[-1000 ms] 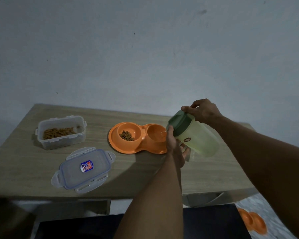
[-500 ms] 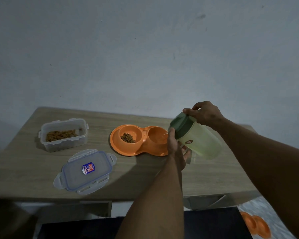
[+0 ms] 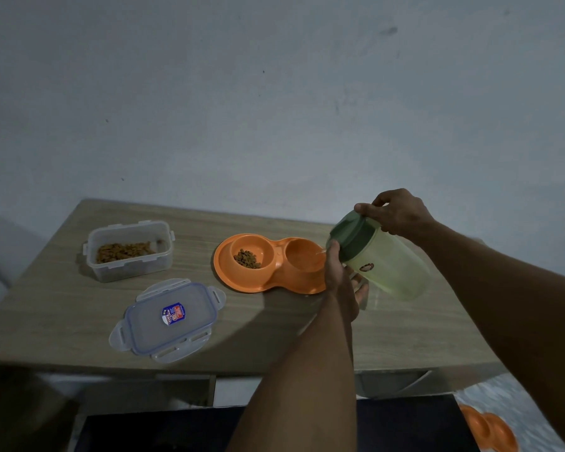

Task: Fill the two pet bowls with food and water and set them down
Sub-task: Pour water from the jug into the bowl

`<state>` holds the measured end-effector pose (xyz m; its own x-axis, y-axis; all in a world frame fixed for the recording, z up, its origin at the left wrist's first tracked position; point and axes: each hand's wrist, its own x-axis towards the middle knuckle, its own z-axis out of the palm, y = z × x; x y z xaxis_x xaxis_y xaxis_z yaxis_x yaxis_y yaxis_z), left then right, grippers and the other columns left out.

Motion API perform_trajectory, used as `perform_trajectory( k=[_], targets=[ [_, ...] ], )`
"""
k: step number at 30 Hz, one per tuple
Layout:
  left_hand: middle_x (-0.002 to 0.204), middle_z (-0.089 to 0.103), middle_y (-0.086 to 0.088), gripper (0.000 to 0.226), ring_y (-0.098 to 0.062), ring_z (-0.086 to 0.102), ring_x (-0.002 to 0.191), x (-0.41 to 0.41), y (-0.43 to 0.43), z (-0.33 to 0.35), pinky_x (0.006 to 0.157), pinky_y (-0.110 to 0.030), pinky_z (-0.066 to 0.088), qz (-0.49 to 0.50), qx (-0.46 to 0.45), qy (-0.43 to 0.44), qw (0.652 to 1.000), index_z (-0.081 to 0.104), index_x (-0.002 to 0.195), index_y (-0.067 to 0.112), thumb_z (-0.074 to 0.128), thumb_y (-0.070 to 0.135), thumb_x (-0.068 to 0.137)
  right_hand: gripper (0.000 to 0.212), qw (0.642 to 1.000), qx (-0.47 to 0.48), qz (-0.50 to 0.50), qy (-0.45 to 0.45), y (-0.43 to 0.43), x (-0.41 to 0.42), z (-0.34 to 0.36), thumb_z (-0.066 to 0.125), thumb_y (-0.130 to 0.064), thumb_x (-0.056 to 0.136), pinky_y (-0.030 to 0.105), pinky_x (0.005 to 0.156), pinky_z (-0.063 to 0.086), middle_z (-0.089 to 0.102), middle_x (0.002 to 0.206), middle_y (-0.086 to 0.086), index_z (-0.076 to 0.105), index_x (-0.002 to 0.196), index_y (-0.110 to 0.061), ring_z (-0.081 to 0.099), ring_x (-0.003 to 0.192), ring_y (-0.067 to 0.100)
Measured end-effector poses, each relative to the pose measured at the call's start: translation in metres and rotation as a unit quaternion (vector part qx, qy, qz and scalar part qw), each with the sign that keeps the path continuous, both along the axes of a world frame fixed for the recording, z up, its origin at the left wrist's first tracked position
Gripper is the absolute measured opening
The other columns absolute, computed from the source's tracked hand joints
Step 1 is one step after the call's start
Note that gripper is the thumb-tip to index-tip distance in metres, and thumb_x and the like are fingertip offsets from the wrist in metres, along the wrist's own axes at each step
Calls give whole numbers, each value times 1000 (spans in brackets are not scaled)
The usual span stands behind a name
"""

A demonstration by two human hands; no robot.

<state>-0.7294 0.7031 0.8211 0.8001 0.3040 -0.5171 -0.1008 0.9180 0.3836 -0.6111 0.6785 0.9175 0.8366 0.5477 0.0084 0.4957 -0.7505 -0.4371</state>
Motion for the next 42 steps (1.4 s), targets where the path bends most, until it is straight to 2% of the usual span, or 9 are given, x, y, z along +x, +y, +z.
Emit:
perform_trajectory(
  k=[5,10,13,23,30,42],
  targets=[
    [125,56,-8,67,-28,47,128,3,0,-2,99,-37,40,-1,5,3,1000,47,139,18,47,63,89,46,1000,-2,1,-2,0,-1,2,68,-58,81,41,80,55,68,71,8,70,90,-12,66,76,26],
    [139,50,-10,69,-30,44,131,5,-2,-5,100,-39,40,9,6,-1,1000,43,142,20,47,63,89,46,1000,-2,-2,-2,0,-1,3,69,-57,80,40,80,54,68,70,8,70,90,-12,64,70,23],
    [143,48,-11,69,-31,42,133,6,-2,-5,103,-41,38,12,0,-4,1000,42,143,20,48,63,89,47,1000,-2,-2,-4,-1,0,3,69,-57,80,42,82,56,70,74,10,70,91,-12,67,75,25],
    [143,47,-10,71,-30,42,133,6,-1,-7,93,-38,41,15,-3,1,1000,41,143,22,48,65,87,47,1000,-6,-7,-3,-1,-1,3,68,-58,81,42,80,55,66,68,6,69,91,-12,64,73,24],
    [144,46,-11,72,-31,42,133,7,-2,-6,94,-39,41,16,0,0,1000,39,144,21,48,64,87,48,1000,-7,-10,-5,-1,-1,2,68,-58,80,43,81,55,66,68,7,69,91,-11,67,78,28],
    [143,47,-10,69,-30,43,132,6,-2,-6,94,-39,41,5,-2,-3,1000,42,142,22,47,64,88,47,1000,-6,-11,-7,-2,-1,2,68,-59,81,40,78,55,66,65,7,69,90,-13,63,71,25]
  ],
)
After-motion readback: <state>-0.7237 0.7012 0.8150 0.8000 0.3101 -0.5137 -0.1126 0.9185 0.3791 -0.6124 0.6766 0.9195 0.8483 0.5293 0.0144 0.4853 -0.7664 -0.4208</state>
